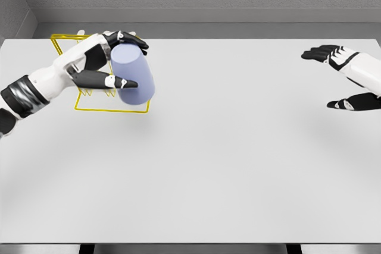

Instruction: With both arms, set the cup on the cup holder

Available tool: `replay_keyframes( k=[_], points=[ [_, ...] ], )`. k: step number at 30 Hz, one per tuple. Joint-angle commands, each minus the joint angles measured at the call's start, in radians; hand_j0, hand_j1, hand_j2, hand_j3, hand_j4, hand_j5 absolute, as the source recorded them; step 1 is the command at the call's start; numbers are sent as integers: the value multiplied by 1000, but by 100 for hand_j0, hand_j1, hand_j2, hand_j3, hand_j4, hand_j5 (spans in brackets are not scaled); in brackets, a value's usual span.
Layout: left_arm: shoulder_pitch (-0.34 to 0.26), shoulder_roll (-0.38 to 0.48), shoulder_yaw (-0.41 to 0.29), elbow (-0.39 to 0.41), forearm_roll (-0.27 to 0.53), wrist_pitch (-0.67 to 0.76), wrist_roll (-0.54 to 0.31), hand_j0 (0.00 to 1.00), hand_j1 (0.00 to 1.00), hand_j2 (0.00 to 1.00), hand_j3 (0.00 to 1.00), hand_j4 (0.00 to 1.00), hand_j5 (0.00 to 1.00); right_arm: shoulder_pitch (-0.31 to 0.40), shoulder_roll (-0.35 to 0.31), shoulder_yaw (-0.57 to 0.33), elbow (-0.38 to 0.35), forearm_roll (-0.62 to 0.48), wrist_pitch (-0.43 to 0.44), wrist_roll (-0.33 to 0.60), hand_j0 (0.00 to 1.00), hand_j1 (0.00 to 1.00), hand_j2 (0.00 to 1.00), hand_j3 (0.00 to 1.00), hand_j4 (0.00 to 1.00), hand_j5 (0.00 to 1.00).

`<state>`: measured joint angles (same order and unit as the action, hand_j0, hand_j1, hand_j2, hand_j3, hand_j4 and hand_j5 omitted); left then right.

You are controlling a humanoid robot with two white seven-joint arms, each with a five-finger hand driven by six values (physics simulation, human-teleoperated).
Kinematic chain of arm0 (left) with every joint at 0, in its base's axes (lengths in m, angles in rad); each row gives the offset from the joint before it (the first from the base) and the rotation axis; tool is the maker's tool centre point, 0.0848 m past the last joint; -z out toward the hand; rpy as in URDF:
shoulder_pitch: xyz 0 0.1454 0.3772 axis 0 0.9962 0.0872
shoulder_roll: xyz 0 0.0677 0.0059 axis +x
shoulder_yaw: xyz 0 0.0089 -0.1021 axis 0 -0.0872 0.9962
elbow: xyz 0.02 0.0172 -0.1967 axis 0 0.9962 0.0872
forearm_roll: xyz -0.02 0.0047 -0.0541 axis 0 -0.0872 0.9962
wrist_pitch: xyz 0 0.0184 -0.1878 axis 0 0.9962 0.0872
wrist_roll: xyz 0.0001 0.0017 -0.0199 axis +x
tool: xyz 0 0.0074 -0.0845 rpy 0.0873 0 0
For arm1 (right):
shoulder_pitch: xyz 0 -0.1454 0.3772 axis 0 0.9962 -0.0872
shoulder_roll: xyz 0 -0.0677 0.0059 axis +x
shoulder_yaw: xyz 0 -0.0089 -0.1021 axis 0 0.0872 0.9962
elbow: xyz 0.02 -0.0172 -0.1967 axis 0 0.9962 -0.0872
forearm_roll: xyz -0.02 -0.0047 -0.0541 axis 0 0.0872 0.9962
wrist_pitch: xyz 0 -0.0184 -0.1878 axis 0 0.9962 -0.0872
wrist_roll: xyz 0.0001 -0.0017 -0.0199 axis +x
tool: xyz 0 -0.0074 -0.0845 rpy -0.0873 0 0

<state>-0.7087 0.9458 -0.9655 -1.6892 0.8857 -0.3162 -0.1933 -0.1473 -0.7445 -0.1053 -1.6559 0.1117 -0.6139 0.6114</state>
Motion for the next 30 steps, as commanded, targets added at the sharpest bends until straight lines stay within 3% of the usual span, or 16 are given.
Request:
replay_keyframes(
  k=[1, 30],
  points=[
    [0, 1, 5, 6, 5, 0, 0, 66, 66, 66, 66, 66, 66, 0, -1, 1, -1, -9, 3, -1, 100, 100, 100, 100, 100, 100],
    [-46, -15, 8, 109, 41, 5, 0, 68, 68, 68, 68, 68, 68, 0, -1, -1, -1, -9, 3, -1, 100, 100, 100, 100, 100, 100]
  ],
)
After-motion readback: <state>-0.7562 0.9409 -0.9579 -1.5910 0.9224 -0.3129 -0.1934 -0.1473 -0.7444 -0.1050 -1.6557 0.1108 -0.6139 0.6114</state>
